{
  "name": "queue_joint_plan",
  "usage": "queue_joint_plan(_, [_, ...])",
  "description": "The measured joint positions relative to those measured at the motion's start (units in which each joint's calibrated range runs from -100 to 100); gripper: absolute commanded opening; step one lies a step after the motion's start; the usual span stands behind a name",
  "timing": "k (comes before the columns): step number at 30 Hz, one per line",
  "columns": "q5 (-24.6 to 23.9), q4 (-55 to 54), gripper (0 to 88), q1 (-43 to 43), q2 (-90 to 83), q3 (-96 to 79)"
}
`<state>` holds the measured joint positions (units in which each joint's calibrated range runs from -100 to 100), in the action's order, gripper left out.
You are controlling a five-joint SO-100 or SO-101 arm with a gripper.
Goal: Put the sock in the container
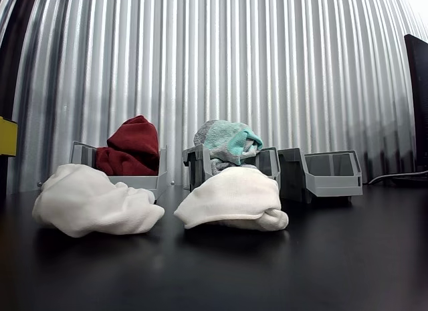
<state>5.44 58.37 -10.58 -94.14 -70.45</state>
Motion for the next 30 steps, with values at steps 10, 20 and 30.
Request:
queue_joint_plan(10, [-0.26, 6.73, 1.3, 0.00, 32.15, 27.48])
queue_joint_plan(20, [0.16, 19.76, 2.8, 1.16, 62.37, 53.33])
queue_joint_plan(30, [3.50, 20.44, 2.2, 12.91, 70.07, 56.13])
